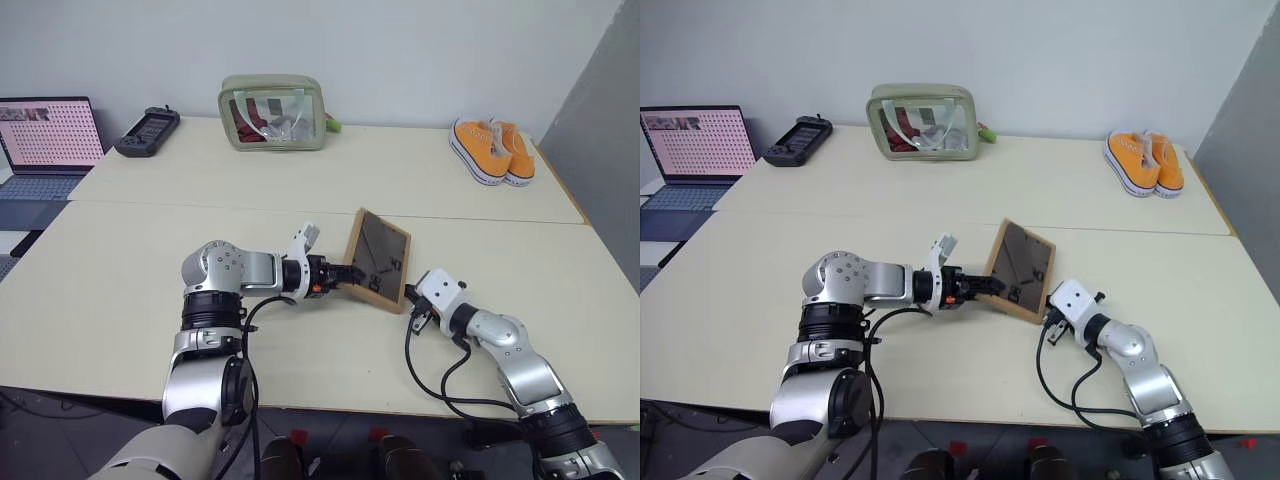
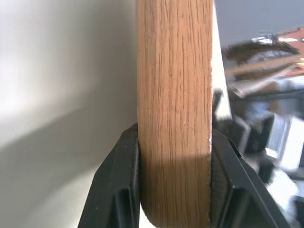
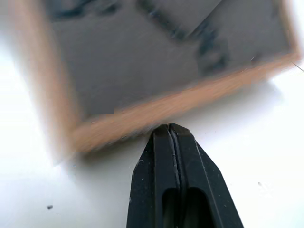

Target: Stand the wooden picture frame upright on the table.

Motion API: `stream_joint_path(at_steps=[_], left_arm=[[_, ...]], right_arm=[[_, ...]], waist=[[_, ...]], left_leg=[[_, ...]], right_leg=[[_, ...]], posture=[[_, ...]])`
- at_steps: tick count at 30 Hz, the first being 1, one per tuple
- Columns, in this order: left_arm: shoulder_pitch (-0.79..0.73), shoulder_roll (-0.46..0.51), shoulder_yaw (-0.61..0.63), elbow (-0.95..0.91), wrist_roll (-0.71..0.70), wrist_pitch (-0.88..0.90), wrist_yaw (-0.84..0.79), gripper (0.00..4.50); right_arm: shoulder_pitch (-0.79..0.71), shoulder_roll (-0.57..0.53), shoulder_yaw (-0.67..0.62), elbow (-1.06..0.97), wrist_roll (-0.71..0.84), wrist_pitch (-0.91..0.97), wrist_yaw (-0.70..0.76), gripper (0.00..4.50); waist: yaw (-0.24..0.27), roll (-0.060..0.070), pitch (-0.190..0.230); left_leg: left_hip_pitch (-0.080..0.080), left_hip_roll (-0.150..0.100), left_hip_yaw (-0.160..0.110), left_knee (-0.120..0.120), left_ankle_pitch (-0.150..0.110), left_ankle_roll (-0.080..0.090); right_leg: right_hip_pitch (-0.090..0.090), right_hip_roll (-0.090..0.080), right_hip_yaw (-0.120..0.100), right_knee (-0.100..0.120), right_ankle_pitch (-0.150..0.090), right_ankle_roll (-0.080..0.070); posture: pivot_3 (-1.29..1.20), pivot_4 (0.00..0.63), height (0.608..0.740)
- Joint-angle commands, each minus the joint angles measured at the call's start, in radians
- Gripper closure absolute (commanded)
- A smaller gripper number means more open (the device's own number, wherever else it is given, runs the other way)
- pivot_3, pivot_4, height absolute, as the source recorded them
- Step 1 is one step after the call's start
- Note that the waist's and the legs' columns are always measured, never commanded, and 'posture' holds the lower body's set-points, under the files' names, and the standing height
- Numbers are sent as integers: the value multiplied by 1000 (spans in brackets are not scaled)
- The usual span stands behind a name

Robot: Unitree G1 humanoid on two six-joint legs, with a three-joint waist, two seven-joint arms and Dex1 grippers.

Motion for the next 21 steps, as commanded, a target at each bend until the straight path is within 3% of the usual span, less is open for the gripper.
stream_joint_path(at_steps=[1, 8, 12, 17, 21], left_arm=[[-20, 86, -71, -116, 72, -305, -180, 3224], [3, 150, -108, -222, 100, -446, -272, 3224], [22, 168, -91, -304, 58, -401, -280, 3224], [41, 178, -103, -378, 16, -358, -288, 3224], [41, 170, -117, -400, -2, -344, -287, 3224]], right_arm=[[-14, -47, -126, -80, 72, 36, 8, 4500], [-122, -54, -258, -327, 306, 261, 36, 4500], [-262, -23, -295, -447, 442, 424, -22, 3718], [-439, 23, -262, -470, 488, 516, -85, 2543], [-502, 48, -230, -427, 498, 515, -86, 2543]], waist=[[0, 1, 1], [7, 1, 2], [5, 1, 2], [0, 2, 5], [9, 2, 6]], left_leg=[[0, 0, 0, 0, 0, 0], [-3, 0, 0, -1, -1, 2], [-4, 1, 0, -1, -1, 3], [-4, 1, -1, -1, -1, 3], [-6, 0, -1, -1, -2, 3]], right_leg=[[-1, 0, 0, 0, 0, 0], [-2, 0, 0, -3, 0, 0], [-2, 0, 0, -3, 0, 0], [-3, 0, -1, -2, 0, 0], [-4, 0, -1, -3, 0, 0]], posture=[[0, 150, 740], [0, 150, 740], [0, 150, 740], [0, 150, 740], [0, 150, 740]])
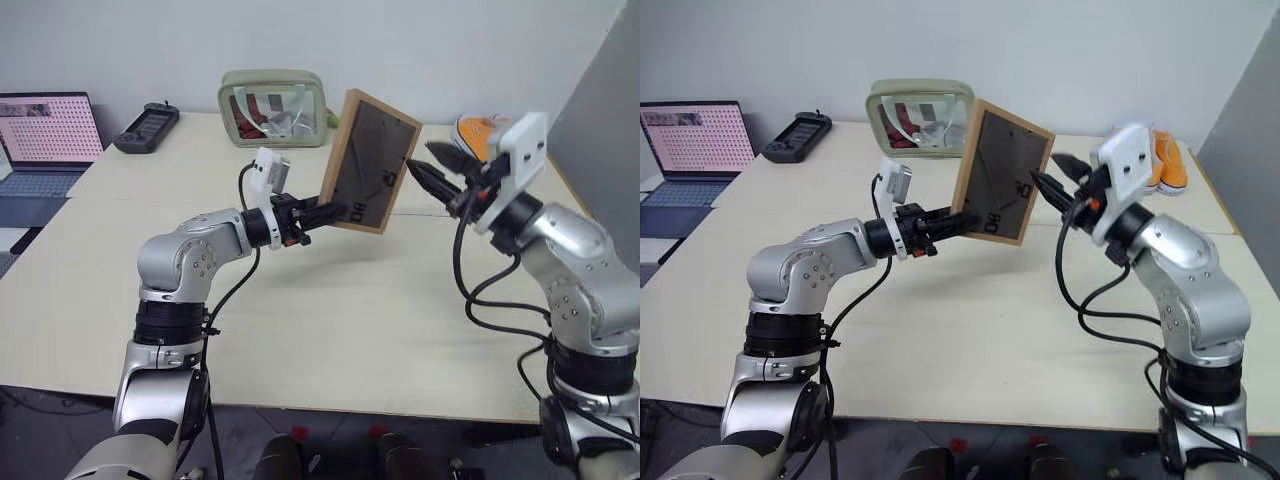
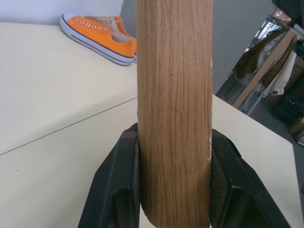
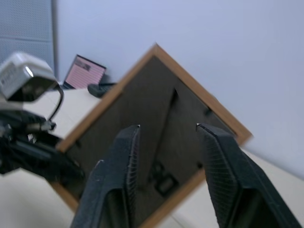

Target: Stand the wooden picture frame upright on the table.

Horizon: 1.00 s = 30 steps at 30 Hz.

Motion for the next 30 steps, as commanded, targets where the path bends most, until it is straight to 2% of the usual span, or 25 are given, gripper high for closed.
stream_joint_path(at_steps=[1, 10, 19, 20, 21, 30], left_arm=[[-19, -3, 5, -70, -44, 6, -12, 3224], [-22, -13, 6, -145, -104, 58, -5, 3224], [-25, -15, 21, -151, -123, 75, 22, 3224], [-27, -16, 21, -149, -123, 74, 23, 3224], [-29, -16, 21, -145, -123, 74, 24, 3224], [-57, -20, -7, -73, -85, 27, 4, 3224]], right_arm=[[-58, 20, 21, 22, 20, -10, -6, 2543], [-92, 21, 55, 160, 3, -103, 50, 2543], [-93, -13, 23, 274, -16, -173, 68, 2543], [-92, -12, 23, 271, -11, -171, 69, 2209], [-92, -9, 28, 264, -10, -168, 66, 2174], [-84, 77, 40, 129, 70, -45, -14, 56]], waist=[[1, 0, 0], [6, 0, 1], [6, 0, 1], [6, 0, 1], [6, 0, 1], [7, 1, 1]], left_leg=[[-1, 0, 0, 0, 0, 0], [-4, 0, 0, 1, 0, 0], [-4, 0, 0, 1, 0, 0], [-4, 0, 0, 1, 0, 0], [-4, 0, 0, 1, 0, 0], [-4, 0, 0, 1, 0, 0]], right_leg=[[0, 0, 0, 0, 0, 0], [-6, 0, 0, 3, 0, 0], [-6, 0, 0, 3, 0, 0], [-6, 0, 0, 3, 0, 0], [-6, 0, 0, 3, 0, 0], [-6, 0, 0, 4, 0, 0]], posture=[[0, 150, 740], [0, 150, 740], [0, 150, 740], [0, 150, 740], [0, 150, 740], [0, 150, 740]])
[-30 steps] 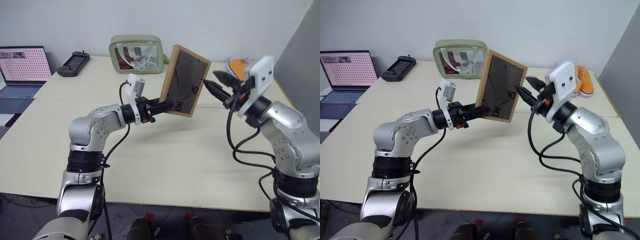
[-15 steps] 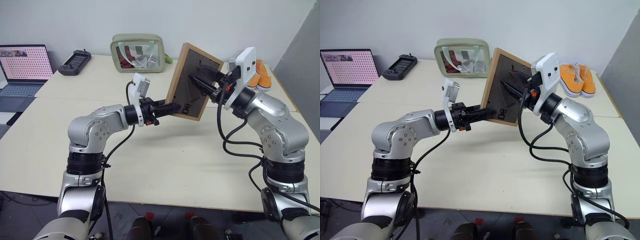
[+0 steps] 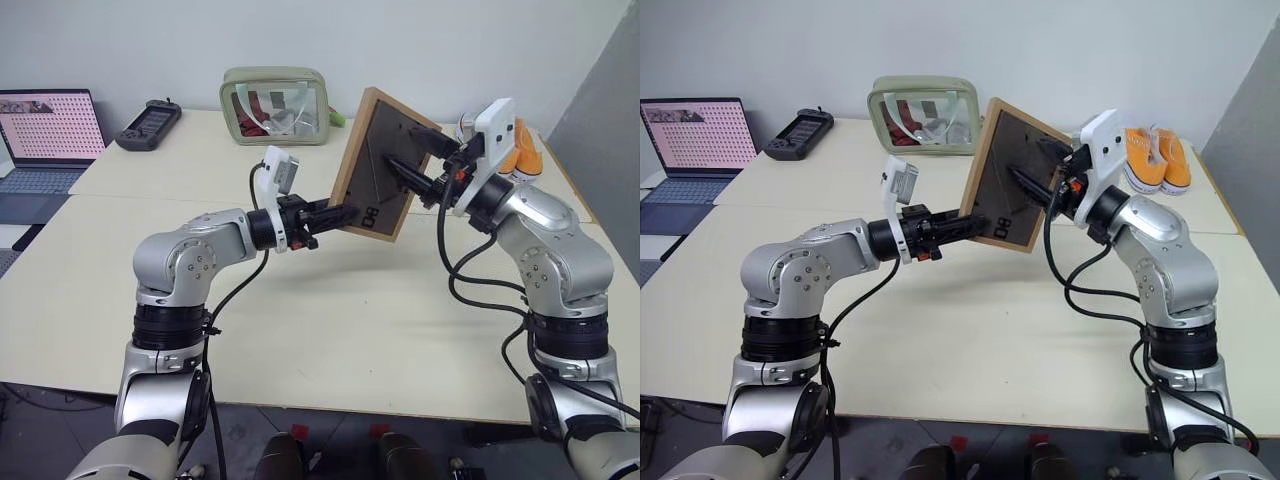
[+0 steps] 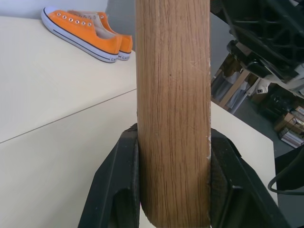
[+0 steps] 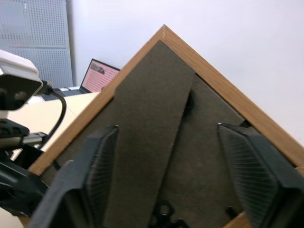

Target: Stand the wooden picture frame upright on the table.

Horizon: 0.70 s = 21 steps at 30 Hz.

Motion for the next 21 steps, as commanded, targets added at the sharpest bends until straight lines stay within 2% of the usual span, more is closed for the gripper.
stream_joint_path(at_steps=[1, 10, 15, 21], left_arm=[[-55, -11, -13, 1, -9, -62, -51, 3224], [-113, -10, -30, 219, 87, -172, -76, 3224], [-142, 2, -31, 278, 110, -203, -107, 3224], [-170, -41, 4, 238, 41, -110, -77, 3224]], right_arm=[[-7, 38, -6, -104, 58, 67, -51, 6], [10, 69, -54, -240, 128, 181, -159, 6], [61, 18, -76, -266, 115, 191, -165, 6], [94, -83, 9, -174, -24, 69, -115, 6]], waist=[[0, 0, 0], [0, 0, 0], [0, 0, 0], [0, 0, 0]], left_leg=[[0, 0, 0, 0, 0, 0], [0, 0, 0, 0, 0, 0], [-2, 0, 0, 0, 0, 0], [-2, 0, 1, 0, 0, 0]], right_leg=[[0, 0, 0, 0, 0, 0], [-1, 0, 0, 0, 0, 0], [-2, 0, 0, 0, 0, 0], [-3, 0, 0, 0, 0, 0]], posture=[[0, 150, 740], [0, 150, 740], [0, 150, 740], [0, 150, 740]])
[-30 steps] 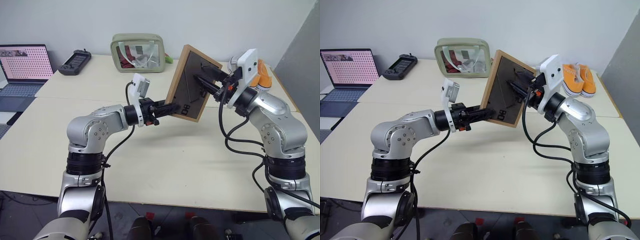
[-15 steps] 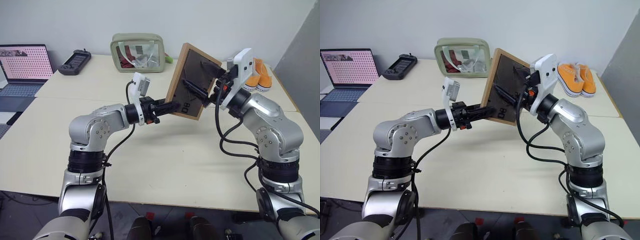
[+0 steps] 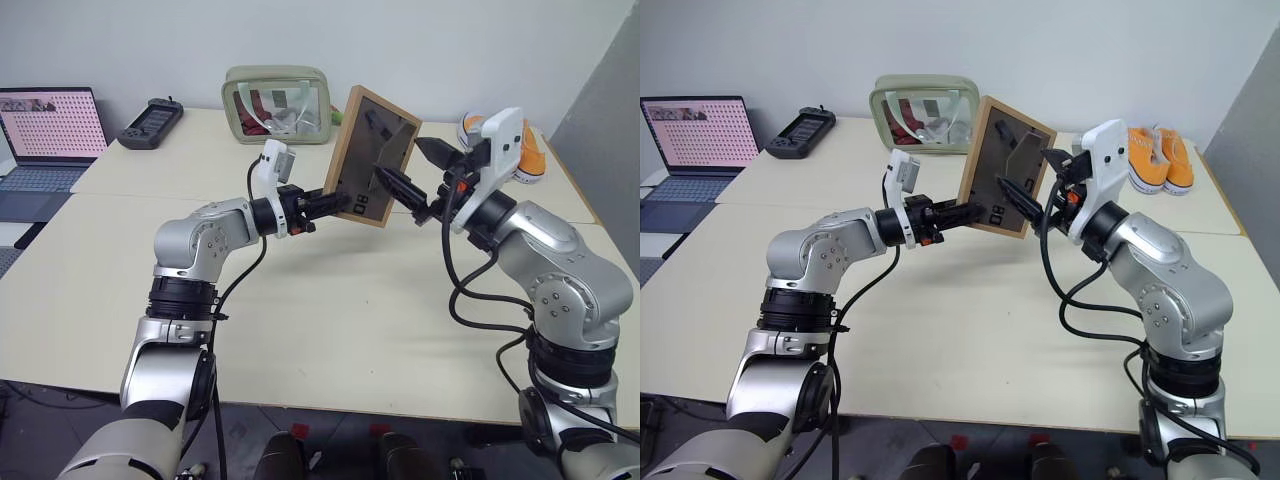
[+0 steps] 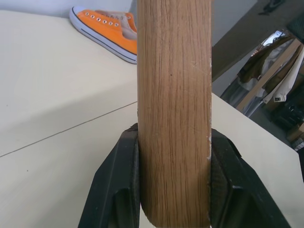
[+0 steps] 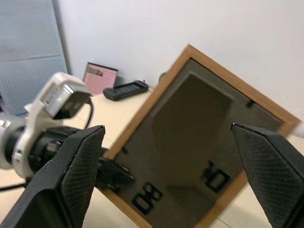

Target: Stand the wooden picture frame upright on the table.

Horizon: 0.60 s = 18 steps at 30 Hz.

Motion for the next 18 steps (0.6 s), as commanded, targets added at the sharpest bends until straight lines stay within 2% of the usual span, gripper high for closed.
stream_joint_path(at_steps=[1, 4, 6, 7, 11, 14, 18], left_arm=[[-47, -27, 41, -107, -79, 54, 8, 3224], [-49, -36, 53, -149, -109, 100, 24, 3224], [-56, -41, 80, -156, -140, 152, 57, 3224], [-60, -39, 97, -156, -158, 186, 76, 3224], [-56, -6, 125, -162, -187, 279, 103, 3224], [-52, 25, 131, -159, -197, 333, 109, 3224], [-64, 22, 182, -129, -244, 501, 165, 3224]], right_arm=[[12, -73, 52, 58, -118, -124, 44, 6], [51, -164, 100, 121, -240, -277, 95, 6], [102, -258, 109, 169, -356, -449, 127, 6], [137, -316, 106, 201, -412, -554, 147, 6], [214, -437, 79, 318, -523, -825, 179, 6], [230, -492, 82, 414, -615, -1035, 157, 6], [186, -517, 128, 585, -807, -1342, 29, 6]], waist=[[0, 0, 0], [0, 0, 0], [3, 0, 0], [2, 0, 0], [0, 0, 1], [-10, 0, 1], [-14, 0, 1]], left_leg=[[0, 0, 0, 0, 0, 0], [0, 0, 0, 0, 0, 0], [0, 0, 0, 0, 0, 0], [0, -1, 0, 0, 0, 0], [0, 0, 1, 0, 0, 0], [0, 0, 1, 1, 0, 0], [1, 0, 1, 1, 0, 0]], right_leg=[[0, 0, 0, 0, 0, 0], [0, 0, 0, 0, 0, 0], [0, 0, 0, 0, 0, 0], [0, 0, 0, -1, 0, 0], [0, 0, 1, -1, 0, 0], [0, 0, 1, 0, 0, 0], [0, 0, 1, 1, 0, 0]], posture=[[0, 150, 740], [0, 150, 740], [0, 150, 740], [0, 150, 740], [0, 150, 740], [0, 150, 740], [0, 150, 740]])
